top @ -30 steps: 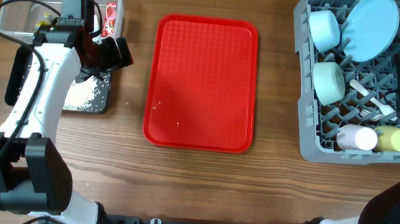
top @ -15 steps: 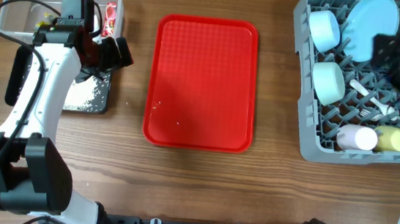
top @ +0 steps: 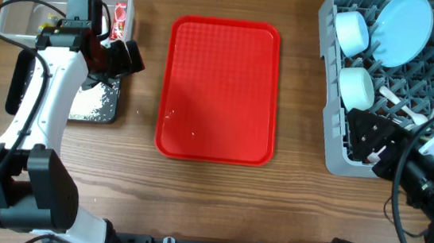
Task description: Sort waste into correct bins and load items into the dishwasher rack
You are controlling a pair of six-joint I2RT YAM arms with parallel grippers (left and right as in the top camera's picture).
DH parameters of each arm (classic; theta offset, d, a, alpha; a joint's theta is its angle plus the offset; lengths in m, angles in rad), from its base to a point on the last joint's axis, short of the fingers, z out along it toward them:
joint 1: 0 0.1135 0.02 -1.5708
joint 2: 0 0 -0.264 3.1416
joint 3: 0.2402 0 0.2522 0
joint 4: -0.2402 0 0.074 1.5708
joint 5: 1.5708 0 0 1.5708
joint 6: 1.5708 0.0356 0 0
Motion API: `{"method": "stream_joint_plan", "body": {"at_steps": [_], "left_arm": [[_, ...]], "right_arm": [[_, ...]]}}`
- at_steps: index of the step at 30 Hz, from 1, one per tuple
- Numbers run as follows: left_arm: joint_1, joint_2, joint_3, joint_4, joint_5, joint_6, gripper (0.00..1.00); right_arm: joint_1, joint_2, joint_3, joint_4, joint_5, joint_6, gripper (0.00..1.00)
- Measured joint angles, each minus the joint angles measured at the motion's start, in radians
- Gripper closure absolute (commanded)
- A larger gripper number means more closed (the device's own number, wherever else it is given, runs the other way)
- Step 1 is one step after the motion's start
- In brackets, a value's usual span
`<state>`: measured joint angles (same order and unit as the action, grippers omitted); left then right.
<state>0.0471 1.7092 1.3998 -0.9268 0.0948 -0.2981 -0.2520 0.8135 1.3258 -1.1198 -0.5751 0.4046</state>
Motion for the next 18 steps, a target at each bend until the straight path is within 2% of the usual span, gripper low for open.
{"method": "stream_joint_plan", "body": {"at_steps": [4, 10, 15, 18], "left_arm": [[0.0, 0.0, 0.0, 0.0, 0.0, 0.0, 0.0], [0.0, 0.0, 0.0, 0.0, 0.0, 0.0, 0.0], [0.0, 0.0, 0.0, 0.0, 0.0, 0.0, 0.0], [0.0, 0.0, 0.0, 0.0, 0.0, 0.0, 0.0]], "right_arm": [[0.028, 0.001, 0.0, -0.056, 0.079, 0.038, 0.0], [0.174, 0.0, -0.008, -0.049, 0.247, 0.049, 0.0], [0.192, -0.061, -0.143, 0.128, 0.336, 0.055, 0.0], [0.192, -0.175, -0.336, 0.32, 0.341, 0.062, 0.0]]}}
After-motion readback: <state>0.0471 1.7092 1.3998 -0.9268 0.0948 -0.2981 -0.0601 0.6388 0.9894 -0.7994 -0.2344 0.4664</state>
